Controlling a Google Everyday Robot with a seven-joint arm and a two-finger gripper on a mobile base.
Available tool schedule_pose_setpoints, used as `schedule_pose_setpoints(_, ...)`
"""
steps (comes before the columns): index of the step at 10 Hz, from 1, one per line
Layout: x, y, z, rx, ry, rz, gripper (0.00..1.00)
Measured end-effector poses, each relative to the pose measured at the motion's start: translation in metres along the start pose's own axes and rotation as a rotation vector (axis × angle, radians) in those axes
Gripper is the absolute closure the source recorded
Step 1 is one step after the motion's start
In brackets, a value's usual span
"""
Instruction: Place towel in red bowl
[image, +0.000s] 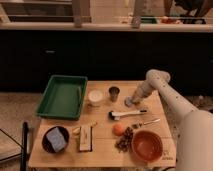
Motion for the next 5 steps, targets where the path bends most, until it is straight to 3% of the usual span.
schedule_pose_setpoints(5,-0.027,0.006,-0.047,-0.018,-0.01,-0.127,1.0)
